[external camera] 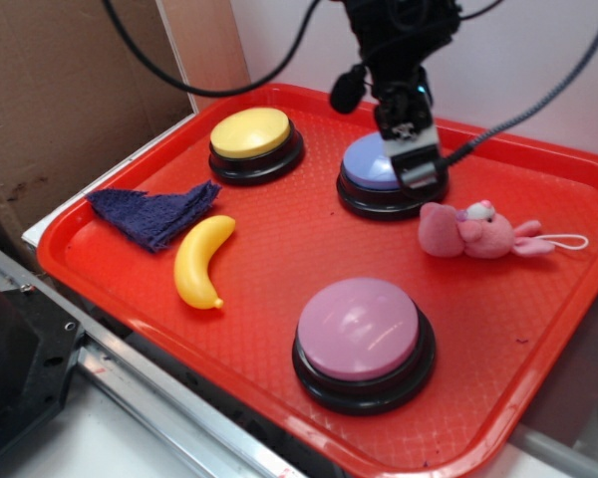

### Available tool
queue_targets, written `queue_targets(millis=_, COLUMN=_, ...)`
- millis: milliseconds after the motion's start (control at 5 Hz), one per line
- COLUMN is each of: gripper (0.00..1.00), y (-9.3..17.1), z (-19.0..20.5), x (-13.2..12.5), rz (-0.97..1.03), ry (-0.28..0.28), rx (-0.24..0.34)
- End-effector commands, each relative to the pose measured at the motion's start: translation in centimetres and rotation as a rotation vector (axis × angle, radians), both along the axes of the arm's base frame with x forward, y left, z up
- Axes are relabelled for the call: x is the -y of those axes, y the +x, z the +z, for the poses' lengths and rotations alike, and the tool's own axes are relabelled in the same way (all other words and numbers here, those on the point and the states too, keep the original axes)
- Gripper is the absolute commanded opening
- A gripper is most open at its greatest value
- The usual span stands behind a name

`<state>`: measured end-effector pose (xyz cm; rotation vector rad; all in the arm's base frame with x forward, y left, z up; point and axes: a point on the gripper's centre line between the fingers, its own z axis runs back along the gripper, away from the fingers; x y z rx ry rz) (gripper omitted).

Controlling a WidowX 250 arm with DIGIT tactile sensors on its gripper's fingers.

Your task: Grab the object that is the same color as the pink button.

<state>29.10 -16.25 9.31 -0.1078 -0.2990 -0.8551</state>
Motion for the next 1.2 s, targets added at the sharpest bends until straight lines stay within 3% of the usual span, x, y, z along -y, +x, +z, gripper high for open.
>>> queue_targets(millis=0, gripper=1.00, y=0.4, z=-1.5, x=3.2, rz=-0.047, ry=0.079, rx=0.023)
queue_targets(millis=400, gripper=1.00, y=0.9, z=-4.4, x=3.6, rz=-0.019, ry=0.140, rx=-0.032)
queue_targets(millis=600, gripper=0.76, y=1.4, z=-4.9, x=3.2, rz=-0.015, ry=0.108, rx=-0.080)
queue_targets(millis=800, gripper=0.00, y=1.7, z=-4.7, x=2.7, rz=-0.004, ry=0.106, rx=-0.106)
queue_targets(millis=1000, gripper=0.00, y=1.5, z=-3.6, x=2.3, rz=0.083, ry=0.146, rx=-0.108)
